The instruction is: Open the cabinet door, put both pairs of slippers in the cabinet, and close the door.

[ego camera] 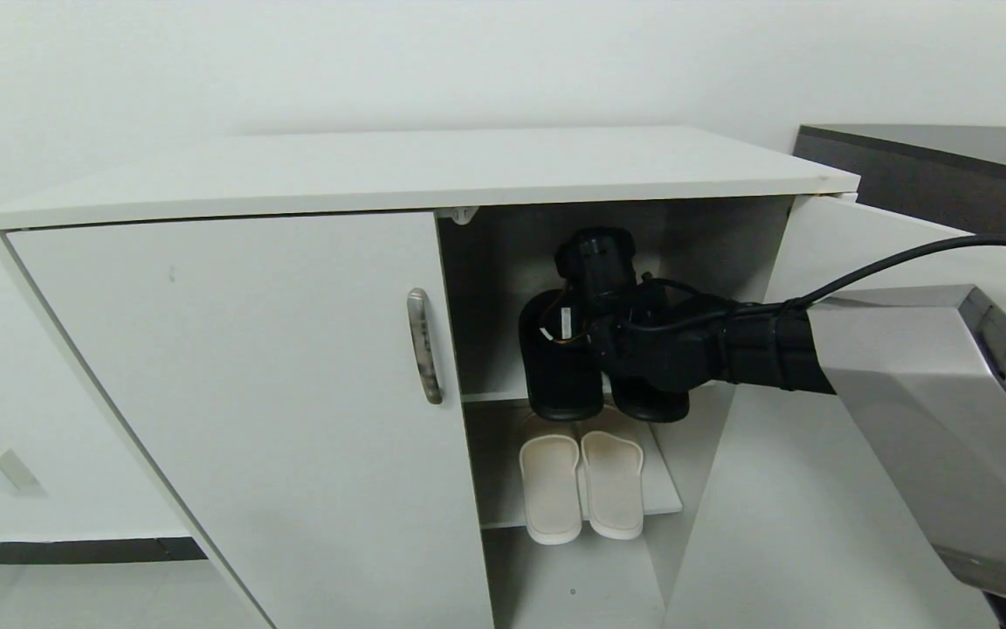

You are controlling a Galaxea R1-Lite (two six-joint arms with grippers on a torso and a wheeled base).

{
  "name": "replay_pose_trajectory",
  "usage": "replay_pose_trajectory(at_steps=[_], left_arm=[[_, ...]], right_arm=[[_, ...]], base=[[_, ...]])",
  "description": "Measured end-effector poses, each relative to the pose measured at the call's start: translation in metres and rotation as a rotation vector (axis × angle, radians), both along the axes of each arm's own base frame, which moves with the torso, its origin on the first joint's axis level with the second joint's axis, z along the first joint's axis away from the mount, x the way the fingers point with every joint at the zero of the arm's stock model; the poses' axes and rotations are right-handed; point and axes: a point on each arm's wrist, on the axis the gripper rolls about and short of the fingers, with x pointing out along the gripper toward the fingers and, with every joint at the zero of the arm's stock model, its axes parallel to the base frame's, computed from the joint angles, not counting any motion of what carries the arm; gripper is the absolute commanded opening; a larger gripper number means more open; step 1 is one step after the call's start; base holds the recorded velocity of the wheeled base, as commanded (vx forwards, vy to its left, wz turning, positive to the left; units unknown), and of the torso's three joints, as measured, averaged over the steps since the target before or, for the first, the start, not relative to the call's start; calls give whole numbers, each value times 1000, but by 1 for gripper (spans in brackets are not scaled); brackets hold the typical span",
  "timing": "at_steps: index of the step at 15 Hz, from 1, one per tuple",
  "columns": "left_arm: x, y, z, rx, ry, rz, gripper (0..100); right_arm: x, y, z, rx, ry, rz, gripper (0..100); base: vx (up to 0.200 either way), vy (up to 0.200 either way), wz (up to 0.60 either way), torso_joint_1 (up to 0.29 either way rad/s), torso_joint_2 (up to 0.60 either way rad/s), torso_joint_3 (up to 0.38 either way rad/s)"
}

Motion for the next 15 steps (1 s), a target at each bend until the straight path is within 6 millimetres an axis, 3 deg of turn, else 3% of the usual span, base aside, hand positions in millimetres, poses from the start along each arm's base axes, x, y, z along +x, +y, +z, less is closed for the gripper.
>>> replay_pose_trajectory(at_steps=[6, 15], left_arm=[[0, 0, 0, -1, -1, 1, 0], [0, 0, 0, 3, -1, 18, 0]], right_arm=[[-12, -1, 3, -6, 14, 10, 100], [-51, -4, 11, -25, 22, 24, 100]], base=[[0, 0, 0, 0, 0, 0], [0, 0, 0, 0, 0, 0]])
